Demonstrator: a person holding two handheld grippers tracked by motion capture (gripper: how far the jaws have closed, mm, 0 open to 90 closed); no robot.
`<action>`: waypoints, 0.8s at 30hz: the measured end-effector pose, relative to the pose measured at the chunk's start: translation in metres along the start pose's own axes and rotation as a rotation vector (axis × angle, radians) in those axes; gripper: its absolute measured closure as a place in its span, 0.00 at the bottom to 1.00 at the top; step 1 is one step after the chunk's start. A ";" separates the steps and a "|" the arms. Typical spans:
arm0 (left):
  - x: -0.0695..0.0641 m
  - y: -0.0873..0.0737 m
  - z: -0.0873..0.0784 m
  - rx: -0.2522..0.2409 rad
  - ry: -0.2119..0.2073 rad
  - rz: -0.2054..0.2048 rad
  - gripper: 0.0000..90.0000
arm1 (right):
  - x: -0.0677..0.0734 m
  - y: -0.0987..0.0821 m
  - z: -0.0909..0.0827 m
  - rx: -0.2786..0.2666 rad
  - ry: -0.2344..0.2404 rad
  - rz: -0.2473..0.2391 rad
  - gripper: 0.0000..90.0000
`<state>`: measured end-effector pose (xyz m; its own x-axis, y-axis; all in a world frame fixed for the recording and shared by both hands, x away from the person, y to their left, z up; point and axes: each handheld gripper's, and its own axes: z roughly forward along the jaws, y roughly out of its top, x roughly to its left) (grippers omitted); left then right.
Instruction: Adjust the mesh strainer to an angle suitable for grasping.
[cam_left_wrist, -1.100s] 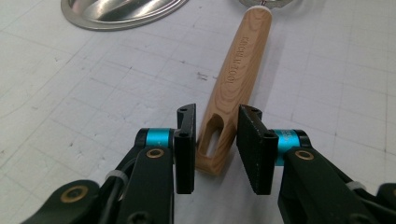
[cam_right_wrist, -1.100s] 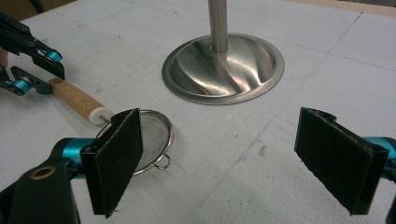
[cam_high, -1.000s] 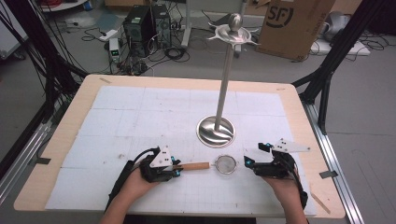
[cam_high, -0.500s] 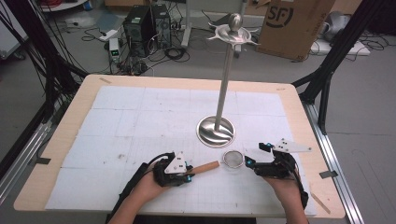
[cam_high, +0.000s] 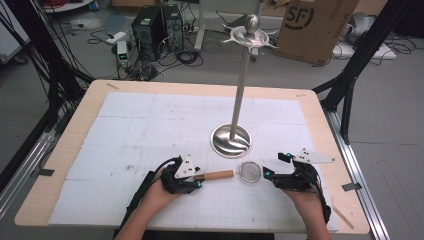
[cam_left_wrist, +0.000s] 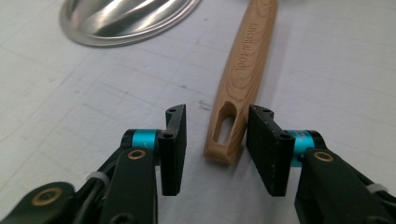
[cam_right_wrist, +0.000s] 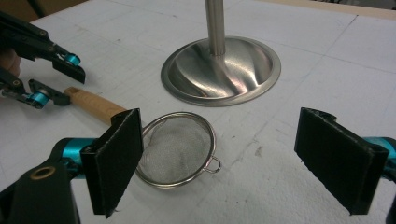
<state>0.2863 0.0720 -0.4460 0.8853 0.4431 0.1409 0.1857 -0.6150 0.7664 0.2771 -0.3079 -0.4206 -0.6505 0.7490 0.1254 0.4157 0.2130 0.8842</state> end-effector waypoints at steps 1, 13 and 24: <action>0.003 -0.001 0.000 0.001 0.025 -0.018 0.64 | 0.000 0.000 0.000 0.000 0.001 0.000 0.16; 0.020 -0.003 0.005 -0.011 0.136 -0.097 0.62 | 0.001 -0.001 0.003 0.010 0.005 -0.003 0.16; 0.031 0.002 0.013 -0.001 0.150 -0.145 0.63 | 0.002 -0.001 0.004 0.014 0.006 -0.002 0.16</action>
<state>0.3197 0.0755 -0.4484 0.7759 0.6193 0.1204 0.3063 -0.5365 0.7863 0.2778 -0.3043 -0.4228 -0.6548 0.7451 0.1263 0.4235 0.2233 0.8779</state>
